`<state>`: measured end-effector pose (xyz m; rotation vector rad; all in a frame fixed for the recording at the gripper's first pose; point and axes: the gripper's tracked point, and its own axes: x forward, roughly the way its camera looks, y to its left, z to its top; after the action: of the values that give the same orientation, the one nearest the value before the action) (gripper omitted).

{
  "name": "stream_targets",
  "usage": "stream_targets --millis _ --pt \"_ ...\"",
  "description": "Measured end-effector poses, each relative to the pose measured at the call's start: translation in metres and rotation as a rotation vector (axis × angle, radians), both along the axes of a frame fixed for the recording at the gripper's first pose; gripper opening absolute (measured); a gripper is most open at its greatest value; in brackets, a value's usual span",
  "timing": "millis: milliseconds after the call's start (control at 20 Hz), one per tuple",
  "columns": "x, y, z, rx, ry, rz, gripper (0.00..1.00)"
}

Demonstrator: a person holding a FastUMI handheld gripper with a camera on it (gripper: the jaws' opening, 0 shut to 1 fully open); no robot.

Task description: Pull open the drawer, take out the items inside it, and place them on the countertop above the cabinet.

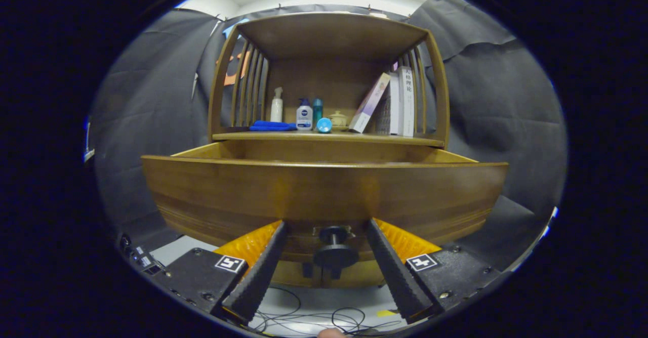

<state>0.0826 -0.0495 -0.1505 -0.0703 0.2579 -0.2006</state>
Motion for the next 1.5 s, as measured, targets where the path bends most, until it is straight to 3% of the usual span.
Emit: stream_targets --millis 950,1500 --pt "0.127 -0.019 0.008 0.024 0.075 -0.022 1.00" --pt "0.127 -0.023 0.008 -0.007 0.117 -0.043 1.00"
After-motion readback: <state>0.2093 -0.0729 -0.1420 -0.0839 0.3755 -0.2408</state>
